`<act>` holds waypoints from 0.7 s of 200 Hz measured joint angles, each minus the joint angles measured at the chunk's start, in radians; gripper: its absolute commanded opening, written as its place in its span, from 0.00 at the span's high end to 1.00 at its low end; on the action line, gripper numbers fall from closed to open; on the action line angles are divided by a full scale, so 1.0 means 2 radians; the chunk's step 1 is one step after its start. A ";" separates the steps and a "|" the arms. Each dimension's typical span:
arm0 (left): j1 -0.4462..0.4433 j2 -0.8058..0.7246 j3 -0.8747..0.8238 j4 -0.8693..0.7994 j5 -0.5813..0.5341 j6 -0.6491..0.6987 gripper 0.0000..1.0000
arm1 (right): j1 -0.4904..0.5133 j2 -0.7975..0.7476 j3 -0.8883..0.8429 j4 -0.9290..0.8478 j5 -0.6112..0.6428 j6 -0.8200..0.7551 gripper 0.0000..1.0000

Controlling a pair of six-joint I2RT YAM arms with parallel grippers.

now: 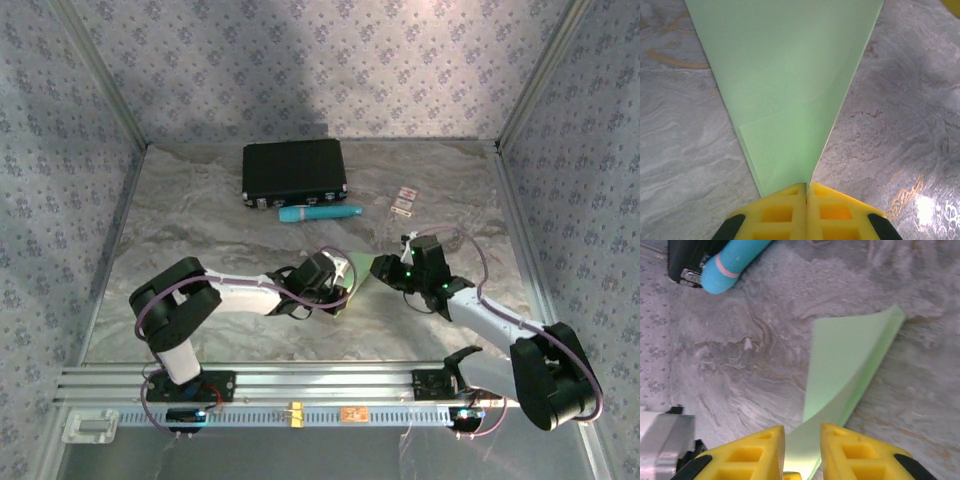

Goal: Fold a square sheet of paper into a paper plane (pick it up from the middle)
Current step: Fold the wing for the fifth time at the center of the table.

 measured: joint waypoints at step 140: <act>-0.007 0.033 0.017 0.008 0.015 -0.010 1.00 | 0.020 -0.009 -0.025 -0.011 -0.016 -0.007 0.84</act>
